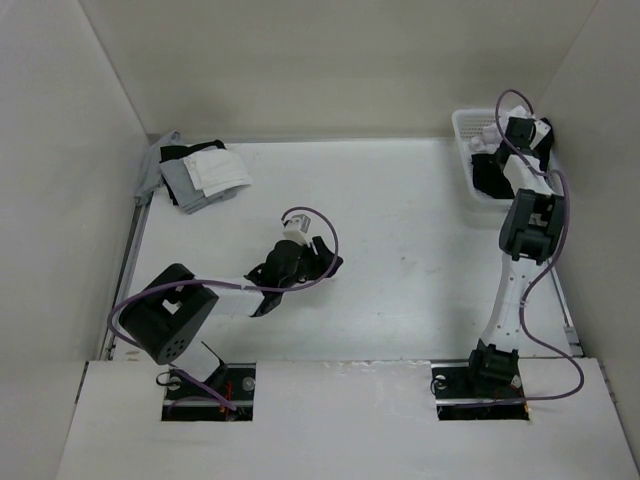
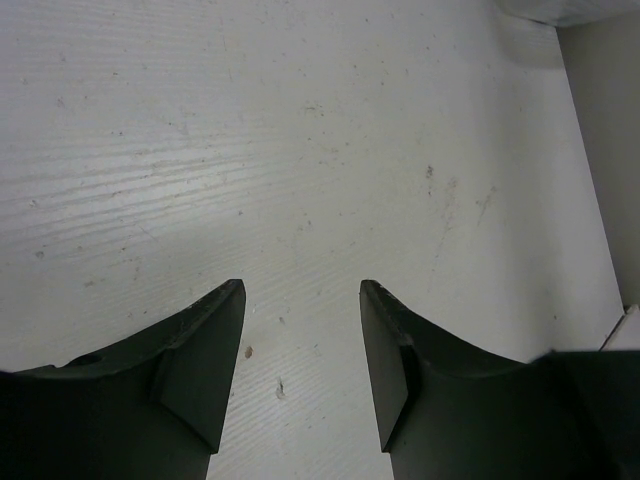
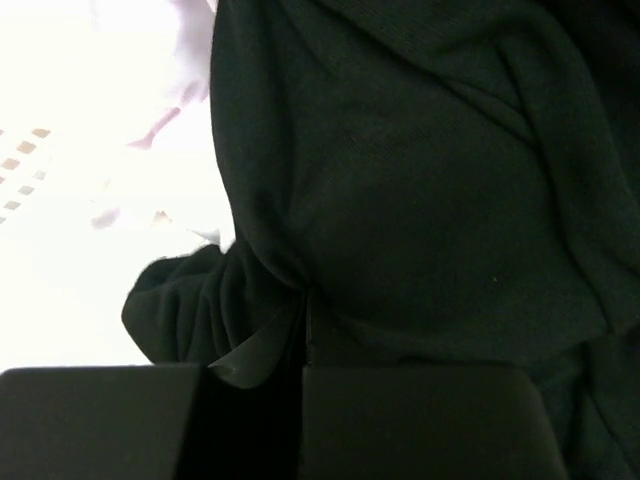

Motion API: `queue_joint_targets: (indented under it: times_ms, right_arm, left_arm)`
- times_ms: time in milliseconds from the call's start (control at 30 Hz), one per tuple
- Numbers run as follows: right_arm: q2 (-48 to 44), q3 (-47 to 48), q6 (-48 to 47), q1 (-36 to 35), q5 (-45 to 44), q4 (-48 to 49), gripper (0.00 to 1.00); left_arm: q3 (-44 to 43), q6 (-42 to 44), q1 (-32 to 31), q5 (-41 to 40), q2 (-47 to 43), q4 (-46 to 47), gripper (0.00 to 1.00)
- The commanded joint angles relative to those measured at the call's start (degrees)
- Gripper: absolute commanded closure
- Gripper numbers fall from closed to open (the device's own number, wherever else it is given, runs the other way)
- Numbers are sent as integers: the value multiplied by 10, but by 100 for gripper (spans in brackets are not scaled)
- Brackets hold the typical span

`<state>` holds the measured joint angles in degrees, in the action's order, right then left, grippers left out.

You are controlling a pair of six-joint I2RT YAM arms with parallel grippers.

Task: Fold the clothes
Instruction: Grab the tank top from the pile, then move the tank top to the center of the board

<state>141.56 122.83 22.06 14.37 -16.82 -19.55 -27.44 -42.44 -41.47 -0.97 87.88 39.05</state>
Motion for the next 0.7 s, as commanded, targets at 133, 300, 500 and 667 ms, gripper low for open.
queue_joint_targets:
  times_ms: [133,300,500,667]
  right_arm:
    - [-248,-233,35,4,44,252,100]
    - [-418,-317,56,-24,64,296,100]
    - [-615,-417,72,-83,69,321,100]
    - [-774,-450,85,-176,96,298,100]
  left_arm:
    - [8,-5,8,11,-14,49,52]
    - [12,-6,8,9,-19,52,52]
    - [22,-5,10,4,-33,61,53]
    - [33,-11,25,1,-69,59,54]
